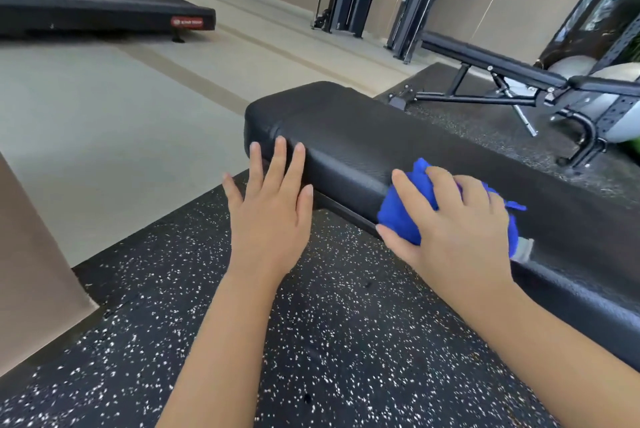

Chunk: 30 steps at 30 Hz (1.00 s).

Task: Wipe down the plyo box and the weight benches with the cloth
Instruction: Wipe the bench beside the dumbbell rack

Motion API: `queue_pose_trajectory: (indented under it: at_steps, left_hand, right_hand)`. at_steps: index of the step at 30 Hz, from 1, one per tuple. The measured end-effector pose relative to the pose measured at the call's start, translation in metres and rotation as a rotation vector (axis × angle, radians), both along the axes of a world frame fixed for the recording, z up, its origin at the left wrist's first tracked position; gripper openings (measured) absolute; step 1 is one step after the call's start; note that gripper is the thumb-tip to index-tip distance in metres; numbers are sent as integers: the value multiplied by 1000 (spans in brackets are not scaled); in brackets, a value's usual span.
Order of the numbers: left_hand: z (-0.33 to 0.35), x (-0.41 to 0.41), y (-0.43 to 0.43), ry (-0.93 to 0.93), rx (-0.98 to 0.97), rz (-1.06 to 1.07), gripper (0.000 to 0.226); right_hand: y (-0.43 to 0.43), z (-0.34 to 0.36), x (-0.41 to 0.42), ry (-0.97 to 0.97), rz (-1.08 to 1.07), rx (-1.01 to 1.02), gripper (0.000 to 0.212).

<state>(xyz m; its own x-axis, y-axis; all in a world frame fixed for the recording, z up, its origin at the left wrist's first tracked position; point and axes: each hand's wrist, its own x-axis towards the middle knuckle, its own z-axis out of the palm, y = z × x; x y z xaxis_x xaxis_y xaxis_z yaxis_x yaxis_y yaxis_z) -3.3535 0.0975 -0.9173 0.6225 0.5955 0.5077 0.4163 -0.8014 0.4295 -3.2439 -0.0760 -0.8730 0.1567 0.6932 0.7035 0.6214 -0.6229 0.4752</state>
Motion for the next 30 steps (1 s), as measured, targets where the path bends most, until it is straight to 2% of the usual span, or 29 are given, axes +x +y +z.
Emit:
queue_pose_trajectory:
  at_steps: [4,7,9,15,18,21,24,28,30]
  left_hand:
    - [-1,-5,15,2,-40,70,67]
    - [-6,-6,20,2,-73,82,70]
    - [-10,-9,21,10,-72,77,71]
    - [-18,-30,43,3,-114,122,74]
    - [-14,-36,50,10,-124,162,70]
    - [-11,-34,57,0,-186,195,69]
    - [-8,-32,60,-40,-168,204,76]
    - [-12,-35,62,-54,-115,198,64]
    - [-13,-39,65,-38,-118,196,65]
  right_hand:
    - [70,4,-8,-41,-28,13,56]
    - [110,6,-15,12,-42,8,62]
    - [111,6,-15,38,-15,21,61]
    - [69,-9,-9,-79,56,20,49]
    - [97,-10,-14,-94,7,92,48]
    - [151,-7,-21,-112,0,57,57]
    - [194,0,-28,-48,-29,14,62]
    - [184,1,-25,-22,64,-4,62]
    - [160,-1,-20,-29,124,-2,60]
